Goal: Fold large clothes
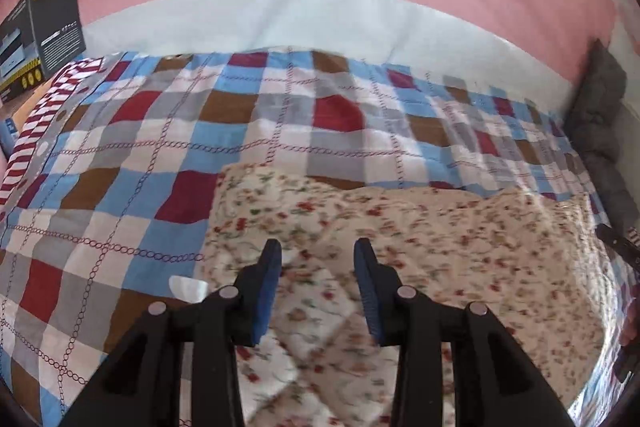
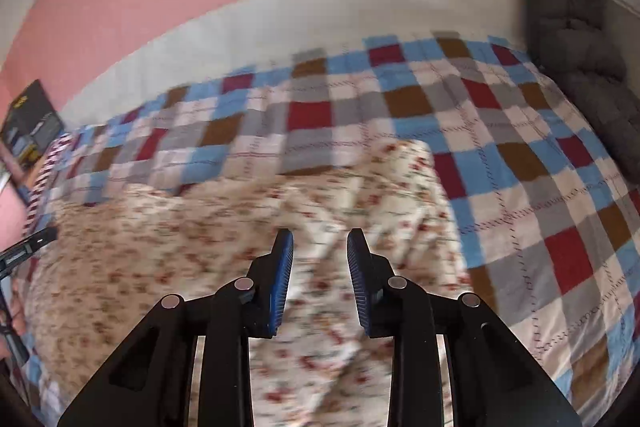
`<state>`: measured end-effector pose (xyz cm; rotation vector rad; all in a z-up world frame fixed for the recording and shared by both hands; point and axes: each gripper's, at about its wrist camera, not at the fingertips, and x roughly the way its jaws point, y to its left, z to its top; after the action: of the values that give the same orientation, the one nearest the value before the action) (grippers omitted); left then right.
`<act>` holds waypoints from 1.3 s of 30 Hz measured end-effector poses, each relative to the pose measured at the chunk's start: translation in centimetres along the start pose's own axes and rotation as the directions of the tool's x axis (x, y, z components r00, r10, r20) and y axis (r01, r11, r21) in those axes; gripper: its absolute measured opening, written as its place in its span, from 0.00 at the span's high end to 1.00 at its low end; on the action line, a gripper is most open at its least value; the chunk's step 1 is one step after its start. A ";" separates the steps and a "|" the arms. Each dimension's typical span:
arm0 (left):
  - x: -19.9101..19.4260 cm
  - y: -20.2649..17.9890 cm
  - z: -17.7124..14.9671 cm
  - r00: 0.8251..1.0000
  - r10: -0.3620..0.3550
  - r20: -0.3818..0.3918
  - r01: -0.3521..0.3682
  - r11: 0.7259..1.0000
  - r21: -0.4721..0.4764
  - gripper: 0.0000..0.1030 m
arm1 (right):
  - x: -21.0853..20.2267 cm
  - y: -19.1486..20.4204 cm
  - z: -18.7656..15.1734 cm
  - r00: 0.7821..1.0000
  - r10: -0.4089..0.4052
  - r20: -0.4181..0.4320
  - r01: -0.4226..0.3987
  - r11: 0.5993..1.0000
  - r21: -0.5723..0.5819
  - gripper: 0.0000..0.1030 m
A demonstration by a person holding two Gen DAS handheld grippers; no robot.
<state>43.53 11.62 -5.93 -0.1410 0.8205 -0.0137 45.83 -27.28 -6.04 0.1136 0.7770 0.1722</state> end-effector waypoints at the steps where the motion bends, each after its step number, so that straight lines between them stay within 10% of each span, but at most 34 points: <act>1: -0.3 -0.8 -0.1 1.000 -0.015 0.008 0.015 1.000 0.016 0.62 | -0.1 2.3 0.0 0.998 0.055 -0.010 -0.056 0.998 -0.043 0.72; 7: 0.8 -0.7 -1.2 0.999 0.021 -0.039 -0.021 1.000 0.002 0.62 | 6.2 13.6 -1.0 0.975 0.101 -0.199 -0.147 0.962 -0.229 0.72; 16: 3.2 3.3 -2.4 0.997 0.035 -0.066 -0.038 0.998 -0.050 0.59 | 13.0 11.7 0.0 0.967 0.019 -0.253 -0.052 0.991 -0.124 0.72; 22: -0.5 4.9 -1.8 0.998 -0.049 -0.038 0.043 0.990 -0.131 0.59 | 6.4 10.1 0.6 0.982 0.124 -0.144 -0.134 0.989 -0.064 0.68; 25: -3.4 6.8 -3.7 0.998 -0.064 0.005 0.064 0.986 -0.154 0.59 | 1.2 7.7 -1.2 0.983 0.175 -0.056 -0.179 0.982 -0.061 0.44; 31: -2.7 9.6 -8.2 0.995 -0.068 -0.074 0.053 0.981 -0.188 0.46 | -2.0 2.4 -6.9 0.997 0.002 -0.080 -0.014 0.989 -0.146 0.34; 39: -3.1 10.2 -7.9 0.986 -0.159 -0.059 0.136 0.950 -0.280 0.43 | -4.6 -1.2 -6.8 1.000 0.019 -0.008 -0.020 0.999 -0.042 0.33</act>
<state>35.23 21.03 -10.34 -0.4680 0.8884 -0.0465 37.94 -29.09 -7.86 0.0803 0.7798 0.2076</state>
